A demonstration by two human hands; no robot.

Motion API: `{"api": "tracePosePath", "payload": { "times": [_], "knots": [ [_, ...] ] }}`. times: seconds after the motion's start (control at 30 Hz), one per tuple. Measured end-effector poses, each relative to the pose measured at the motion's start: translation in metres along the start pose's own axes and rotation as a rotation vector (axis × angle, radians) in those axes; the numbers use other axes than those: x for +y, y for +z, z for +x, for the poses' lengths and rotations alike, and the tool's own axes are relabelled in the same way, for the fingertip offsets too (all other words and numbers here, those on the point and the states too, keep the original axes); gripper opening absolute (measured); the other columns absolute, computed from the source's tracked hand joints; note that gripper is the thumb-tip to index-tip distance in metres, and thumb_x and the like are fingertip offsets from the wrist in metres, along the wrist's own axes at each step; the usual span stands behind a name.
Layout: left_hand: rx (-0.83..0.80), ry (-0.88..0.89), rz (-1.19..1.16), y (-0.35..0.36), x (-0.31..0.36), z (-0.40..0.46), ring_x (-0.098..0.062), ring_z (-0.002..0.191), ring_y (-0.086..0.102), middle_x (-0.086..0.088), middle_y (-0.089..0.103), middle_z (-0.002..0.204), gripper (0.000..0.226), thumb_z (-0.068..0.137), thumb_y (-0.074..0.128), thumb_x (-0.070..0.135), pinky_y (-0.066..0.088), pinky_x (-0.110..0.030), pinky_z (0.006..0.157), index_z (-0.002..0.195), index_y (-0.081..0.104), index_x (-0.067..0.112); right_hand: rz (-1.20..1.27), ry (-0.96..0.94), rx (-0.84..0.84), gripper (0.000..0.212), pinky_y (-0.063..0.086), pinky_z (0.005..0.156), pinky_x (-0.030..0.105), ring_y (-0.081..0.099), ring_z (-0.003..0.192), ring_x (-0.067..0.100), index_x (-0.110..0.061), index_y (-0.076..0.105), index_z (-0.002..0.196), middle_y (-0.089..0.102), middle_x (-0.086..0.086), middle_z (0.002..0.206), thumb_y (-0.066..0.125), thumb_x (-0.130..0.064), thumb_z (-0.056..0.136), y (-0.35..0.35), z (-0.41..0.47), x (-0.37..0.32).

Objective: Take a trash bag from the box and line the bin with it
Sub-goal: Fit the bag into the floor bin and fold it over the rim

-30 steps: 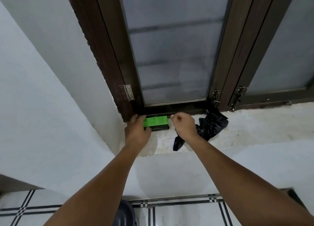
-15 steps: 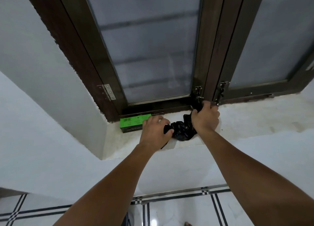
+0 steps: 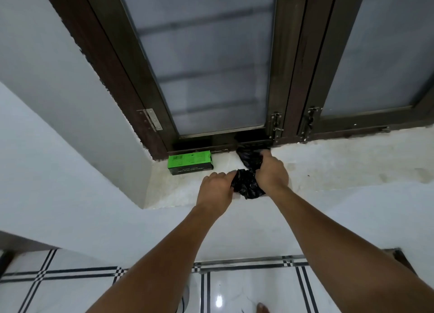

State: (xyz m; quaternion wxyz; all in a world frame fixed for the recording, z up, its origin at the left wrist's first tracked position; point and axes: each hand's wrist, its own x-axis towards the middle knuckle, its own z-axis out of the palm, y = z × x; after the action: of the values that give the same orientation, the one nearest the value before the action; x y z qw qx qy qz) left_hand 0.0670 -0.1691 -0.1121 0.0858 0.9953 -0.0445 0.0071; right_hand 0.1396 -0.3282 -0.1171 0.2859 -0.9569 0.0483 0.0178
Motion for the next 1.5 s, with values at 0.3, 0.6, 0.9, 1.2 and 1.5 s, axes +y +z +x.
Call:
{"api": "tracePosePath", "payload": {
  "times": [0.3, 0.6, 0.9, 1.2, 1.5],
  "knots": [
    [-0.103, -0.281, -0.896, -0.038, -0.026, -0.046, -0.017, 0.072, 0.059, -0.002, 0.068, 0.101, 0.044, 0.085, 0.057, 0.022, 0.047, -0.029, 0.059, 0.128, 0.059, 0.030, 0.190, -0.168, -0.026, 0.028, 0.050, 0.078, 0.030, 0.061, 0.089, 0.024, -0.014, 0.070, 0.097, 0.067, 0.007, 0.104, 0.049, 0.003, 0.088, 0.009, -0.077, -0.036],
    [-0.143, -0.320, -1.341, -0.071, -0.083, -0.129, -0.016, 0.076, 0.070, -0.002, 0.075, 0.093, 0.020, 0.100, 0.061, 0.034, 0.053, -0.035, 0.070, 0.104, 0.072, 0.018, 0.312, -0.310, 0.022, 0.031, 0.050, 0.074, 0.027, 0.060, 0.085, 0.014, -0.017, 0.070, 0.091, 0.064, -0.003, 0.093, 0.054, 0.008, 0.081, 0.039, -0.192, -0.089],
    [0.102, -0.150, -0.809, -0.060, -0.128, -0.248, -0.012, 0.086, 0.067, 0.010, 0.072, 0.096, 0.029, 0.089, 0.071, 0.006, 0.051, -0.014, 0.073, 0.112, 0.071, 0.022, 0.953, 0.319, -0.448, 0.041, 0.041, 0.052, 0.024, 0.060, 0.060, 0.015, -0.011, 0.074, 0.106, 0.071, 0.006, 0.084, 0.063, -0.049, 0.096, 0.056, -0.290, -0.143],
    [0.071, -0.391, -1.076, -0.043, -0.150, -0.372, -0.013, 0.085, 0.066, -0.004, 0.073, 0.099, 0.028, 0.088, 0.063, 0.005, 0.053, -0.026, 0.079, 0.114, 0.061, 0.015, 0.918, 0.266, -0.469, 0.017, 0.050, 0.061, 0.024, 0.065, 0.075, 0.016, -0.009, 0.068, 0.109, 0.074, 0.009, 0.100, 0.070, -0.019, 0.096, 0.106, -0.391, -0.153],
    [0.161, -0.698, -1.391, -0.032, -0.182, -0.462, -0.023, 0.081, 0.073, -0.016, 0.076, 0.090, 0.013, 0.100, 0.062, 0.016, 0.063, -0.031, 0.077, 0.097, 0.071, 0.006, 0.949, 0.264, -0.537, 0.020, 0.053, 0.068, 0.029, 0.066, 0.078, 0.020, -0.018, 0.056, 0.084, 0.070, 0.008, 0.089, 0.074, -0.016, 0.092, 0.134, -0.472, -0.164]
  ]
}}
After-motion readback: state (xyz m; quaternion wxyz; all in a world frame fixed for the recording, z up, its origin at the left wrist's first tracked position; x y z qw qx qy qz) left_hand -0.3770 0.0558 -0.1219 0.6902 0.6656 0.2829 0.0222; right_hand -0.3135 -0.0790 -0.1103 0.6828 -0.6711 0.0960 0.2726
